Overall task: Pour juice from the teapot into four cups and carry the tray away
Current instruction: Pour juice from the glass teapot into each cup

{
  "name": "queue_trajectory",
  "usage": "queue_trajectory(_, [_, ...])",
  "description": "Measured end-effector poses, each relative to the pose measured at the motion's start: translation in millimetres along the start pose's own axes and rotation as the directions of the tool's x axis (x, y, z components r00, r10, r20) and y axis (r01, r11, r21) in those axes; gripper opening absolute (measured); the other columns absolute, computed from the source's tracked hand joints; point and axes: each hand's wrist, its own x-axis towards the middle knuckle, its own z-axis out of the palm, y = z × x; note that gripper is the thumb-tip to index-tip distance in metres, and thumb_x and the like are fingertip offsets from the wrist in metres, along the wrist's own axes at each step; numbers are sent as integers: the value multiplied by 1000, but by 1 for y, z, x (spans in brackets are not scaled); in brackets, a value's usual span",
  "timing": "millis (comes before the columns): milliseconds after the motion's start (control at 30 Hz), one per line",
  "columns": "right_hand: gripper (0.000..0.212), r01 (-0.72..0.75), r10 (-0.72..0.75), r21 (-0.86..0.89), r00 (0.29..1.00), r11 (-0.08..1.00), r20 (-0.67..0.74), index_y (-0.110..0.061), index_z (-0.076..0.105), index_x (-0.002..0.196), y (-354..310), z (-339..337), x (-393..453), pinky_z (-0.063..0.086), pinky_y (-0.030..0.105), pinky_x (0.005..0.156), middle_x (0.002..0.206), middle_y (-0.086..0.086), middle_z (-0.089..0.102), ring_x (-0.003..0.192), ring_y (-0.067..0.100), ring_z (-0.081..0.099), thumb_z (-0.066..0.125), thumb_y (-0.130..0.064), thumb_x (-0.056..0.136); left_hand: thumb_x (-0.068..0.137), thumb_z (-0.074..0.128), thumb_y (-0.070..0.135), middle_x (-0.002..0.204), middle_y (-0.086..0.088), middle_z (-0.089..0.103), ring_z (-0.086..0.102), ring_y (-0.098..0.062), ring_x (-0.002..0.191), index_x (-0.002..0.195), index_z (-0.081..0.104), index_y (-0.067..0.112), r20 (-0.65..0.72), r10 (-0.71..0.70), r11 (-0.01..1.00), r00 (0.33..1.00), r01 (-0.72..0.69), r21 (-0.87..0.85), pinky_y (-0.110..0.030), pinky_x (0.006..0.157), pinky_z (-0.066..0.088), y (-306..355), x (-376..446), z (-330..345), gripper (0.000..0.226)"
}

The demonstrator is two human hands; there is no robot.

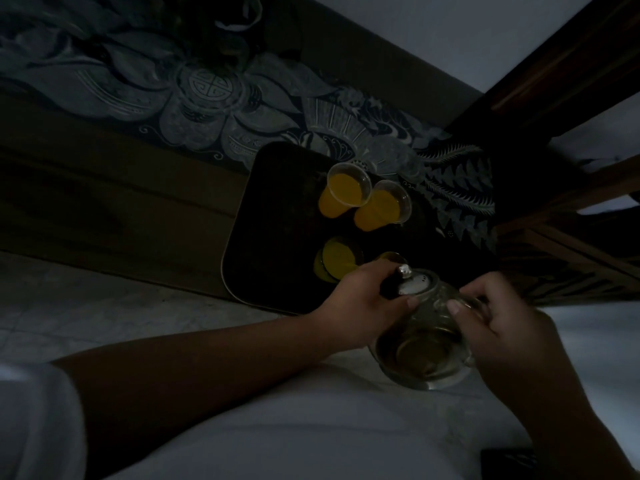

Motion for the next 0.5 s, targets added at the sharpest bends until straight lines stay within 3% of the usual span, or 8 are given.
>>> queue_trajectory(100, [8, -32, 33, 81, 999, 996, -13, -27, 51, 86, 5, 7, -5, 43, 31, 52, 66, -1, 64, 60, 11, 60, 59, -27, 90, 88, 68, 22, 100, 1, 65, 61, -7, 93, 110, 63, 13, 7, 37, 999, 999, -38, 37, -29, 80, 52, -1, -2, -1, 24])
queue_trajectory(200, [9, -79, 81, 154, 997, 985, -12, -27, 50, 87, 9, 14, -10, 36, 25, 50, 66, -3, 63, 59, 6, 57, 58, -24, 91, 87, 69, 21, 106, -2, 65, 61, -11, 99, 115, 61, 11, 20, 50, 996, 999, -51, 78, -35, 86, 52, -2, -2, -2, 30])
queue_trajectory(333, [8, -77, 83, 187, 996, 979, -24, -26, 52, 90, 17, 23, -15, 38, 24, 50, 68, -6, 62, 59, 5, 58, 59, -22, 91, 85, 68, 27, 111, -5, 61, 59, -16, 103, 117, 58, 12, 56, 40, 986, 998, -48, 158, -44, 88, 50, -3, -3, -3, 37])
queue_trajectory(400, [8, -61, 70, 197, 997, 979, -42, -24, 52, 91, 22, 27, -16, 36, 16, 47, 67, -7, 61, 63, -4, 59, 59, -21, 90, 87, 69, 24, 110, -5, 60, 58, -15, 101, 116, 58, 11, 79, 44, 980, 996, -58, 191, -43, 87, 49, -2, -3, -3, 34])
queue_trajectory(500, [10, -52, 68, 238, 996, 970, -59, -23, 52, 92, 29, 33, -18, 37, 22, 48, 59, -5, 57, 63, -4, 58, 60, -18, 90, 87, 69, 24, 112, -5, 59, 57, -15, 102, 117, 57, 11, 106, 39, 966, 994, -64, 249, -42, 88, 49, 1, -1, -4, 35])
